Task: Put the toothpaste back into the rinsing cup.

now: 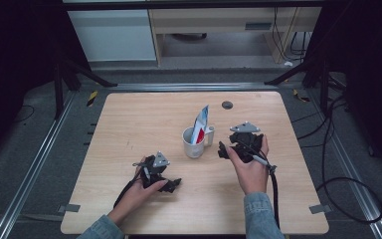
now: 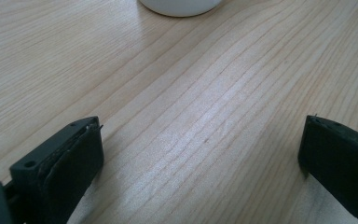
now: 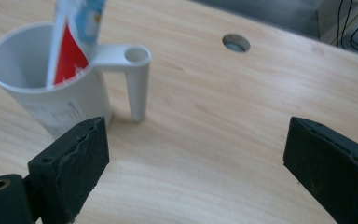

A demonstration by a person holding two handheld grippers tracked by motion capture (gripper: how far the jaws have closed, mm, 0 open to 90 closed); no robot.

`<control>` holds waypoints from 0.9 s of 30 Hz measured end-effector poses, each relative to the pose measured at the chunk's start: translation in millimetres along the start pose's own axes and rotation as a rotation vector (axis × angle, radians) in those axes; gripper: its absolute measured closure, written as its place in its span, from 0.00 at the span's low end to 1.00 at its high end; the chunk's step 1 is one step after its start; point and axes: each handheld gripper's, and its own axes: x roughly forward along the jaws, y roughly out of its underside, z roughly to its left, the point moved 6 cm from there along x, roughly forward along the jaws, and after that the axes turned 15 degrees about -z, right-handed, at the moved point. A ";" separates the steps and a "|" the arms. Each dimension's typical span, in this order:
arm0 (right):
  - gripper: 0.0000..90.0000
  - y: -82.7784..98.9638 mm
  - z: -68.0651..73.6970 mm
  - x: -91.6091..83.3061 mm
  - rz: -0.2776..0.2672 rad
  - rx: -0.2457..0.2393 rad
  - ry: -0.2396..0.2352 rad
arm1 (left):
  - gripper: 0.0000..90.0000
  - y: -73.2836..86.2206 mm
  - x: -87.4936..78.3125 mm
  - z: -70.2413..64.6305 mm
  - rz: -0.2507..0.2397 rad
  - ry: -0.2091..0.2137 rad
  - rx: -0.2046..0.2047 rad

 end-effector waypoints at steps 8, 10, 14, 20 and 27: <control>0.09 28.0 -17.9 -7.8 0.069 0.010 0.014 | 0.00 0.0 -0.1 -0.1 0.000 0.001 0.000; 0.09 34.8 -21.4 -8.0 0.089 0.003 0.018 | 0.00 0.0 0.0 -0.1 0.000 0.001 0.000; 0.10 45.5 -27.7 -8.8 0.106 0.014 0.022 | 0.00 0.0 0.0 -0.1 0.000 0.001 0.000; 0.10 59.4 -36.8 -8.5 0.132 0.026 0.031 | 0.00 0.0 0.0 -0.2 -0.002 0.002 0.000; 0.11 73.7 -46.6 -5.8 0.151 0.057 0.048 | 0.00 0.0 0.0 -0.1 -0.001 0.002 0.000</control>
